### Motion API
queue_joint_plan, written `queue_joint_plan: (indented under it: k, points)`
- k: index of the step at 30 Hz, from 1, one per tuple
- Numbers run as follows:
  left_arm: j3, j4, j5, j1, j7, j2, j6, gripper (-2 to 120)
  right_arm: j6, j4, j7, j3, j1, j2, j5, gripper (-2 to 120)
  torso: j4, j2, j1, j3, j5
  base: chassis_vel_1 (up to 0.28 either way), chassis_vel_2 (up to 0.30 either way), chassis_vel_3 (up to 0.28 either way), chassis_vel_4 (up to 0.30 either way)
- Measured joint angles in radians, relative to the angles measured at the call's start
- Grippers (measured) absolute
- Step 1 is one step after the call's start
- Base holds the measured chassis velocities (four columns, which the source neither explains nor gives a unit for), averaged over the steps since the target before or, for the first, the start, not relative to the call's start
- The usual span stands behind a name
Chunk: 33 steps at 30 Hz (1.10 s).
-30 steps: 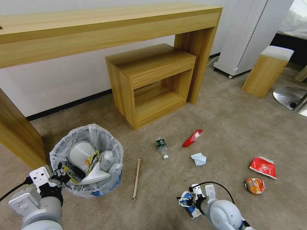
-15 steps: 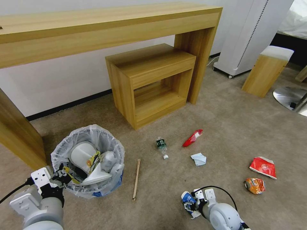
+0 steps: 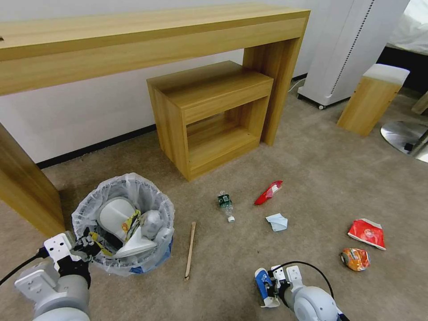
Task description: Pick up the trash bin and place the garbage on the floor into it.
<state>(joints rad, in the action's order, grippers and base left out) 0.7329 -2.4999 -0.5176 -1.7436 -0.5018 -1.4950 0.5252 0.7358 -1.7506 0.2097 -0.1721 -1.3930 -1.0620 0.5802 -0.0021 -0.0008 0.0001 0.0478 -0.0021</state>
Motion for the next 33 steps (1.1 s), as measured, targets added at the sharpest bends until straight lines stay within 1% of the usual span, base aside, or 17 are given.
queue_joint_plan:
  k: [1,8,12,13,14,15,17,18,19,21,22,24,26,27,29,30,33]
  points:
    - [0.0,0.0,0.0,-0.002,0.0,0.0,0.0,1,-0.001,-0.002,0.0,0.002,0.001,0.0,-0.002,0,0.0,0.0,0.0,0.0,0.0001,0.0,0.0,0.0,0.0]
    - [-0.007,0.0,0.01,-0.005,0.002,-0.005,0.0,1,-0.062,-0.076,-0.016,-0.012,0.01,-0.002,-0.007,0,0.0001,0.0,0.0,0.0,0.0,0.0,0.0,0.0,0.0]
    - [-0.016,0.0,0.014,-0.006,0.003,-0.007,-0.001,1,-0.132,-0.135,-0.047,-0.035,0.018,0.005,-0.016,0,0.0,0.0,0.0,0.0,0.0,0.0,0.0,0.0,0.0]
    - [-0.02,0.0,0.014,-0.007,0.004,-0.008,-0.001,1,-0.187,-0.158,-0.072,-0.046,0.021,0.008,-0.025,0,0.0,0.0,0.0,0.0,0.0001,0.0,0.0,0.0,0.0]
    - [-0.02,0.0,0.014,-0.007,0.004,-0.008,-0.001,1,-0.187,-0.158,-0.072,-0.046,0.021,0.008,-0.025,0,0.0,0.0,0.0,0.0,0.0001,0.0,0.0,0.0,0.0]
    - [-0.024,0.0,0.014,-0.008,0.006,-0.009,-0.002,1,-0.251,-0.173,-0.123,-0.057,0.024,0.012,-0.038,0,0.0,0.0,0.0,0.0,-0.0001,0.0,0.0,0.0,0.0]
    - [-0.032,0.0,0.016,-0.012,0.011,-0.011,-0.004,1,-0.501,-0.181,-0.303,-0.082,0.038,0.018,-0.083,0,0.0,0.0,0.0,0.0,0.0001,0.0,0.0,0.0,0.0]
    - [-0.032,0.0,0.016,-0.012,0.011,-0.011,-0.004,1,-0.501,-0.181,-0.303,-0.082,0.038,0.018,-0.083,0,0.0,0.0,0.0,0.0,0.0001,0.0,0.0,0.0,0.0]
    - [-0.035,0.0,0.017,-0.013,0.013,-0.012,-0.004,1,-0.584,-0.184,-0.377,-0.094,0.049,0.017,-0.095,0,0.0,0.0,0.0,0.0,-0.0001,0.0,0.0,0.0,0.0]
    - [-0.043,0.0,0.021,-0.014,0.017,-0.014,-0.004,1,-0.689,-0.202,-0.48,-0.104,0.077,0.011,-0.074,0,0.0,0.0,0.0,0.0,0.0001,0.0,0.0,0.0,0.0]
    - [-0.043,0.0,0.021,-0.014,0.017,-0.014,-0.004,1,-0.689,-0.202,-0.48,-0.104,0.077,0.011,-0.074,0,0.0,0.0,0.0,0.0,0.0001,0.0,0.0,0.0,0.0]
    - [-0.053,0.0,0.028,-0.017,0.021,-0.017,-0.005,1,-0.758,-0.216,-0.575,-0.104,0.112,0.002,-0.017,0,0.0,0.0,0.0,0.0,0.0,0.0,0.0,0.0,0.0]
    - [-0.054,0.0,0.029,-0.017,0.022,-0.017,-0.005,1,-0.77,-0.217,-0.596,-0.103,0.12,0.0,-0.006,0,0.0,0.0,0.0,0.0,-0.0001,0.0,0.0,0.0,0.0]
    - [-0.066,0.0,0.039,-0.017,0.025,-0.02,-0.007,1,-0.832,-0.213,-0.719,-0.097,0.157,-0.013,0.051,0,0.0001,0.0,0.0,0.0,0.0001,0.0,0.0,0.0,0.0]
    - [-0.081,0.0,0.057,-0.016,0.028,-0.026,-0.009,1,-0.889,-0.196,-0.879,-0.08,0.203,-0.031,0.131,0,0.0001,0.0,0.0,0.0,0.0001,0.0,0.0,0.0,0.0]
    - [-0.081,0.0,0.057,-0.016,0.028,-0.026,-0.009,1,-0.889,-0.196,-0.879,-0.08,0.203,-0.031,0.131,0,0.0001,0.0,0.0,0.0,0.0001,0.0,0.0,0.0,0.0]
    - [-0.101,0.0,0.072,-0.017,0.034,-0.032,-0.012,1,-0.911,-0.183,-0.982,-0.037,0.243,-0.037,0.24,0,0.0001,0.0,0.0,0.0,-0.0001,0.0,0.0,0.0,0.0]
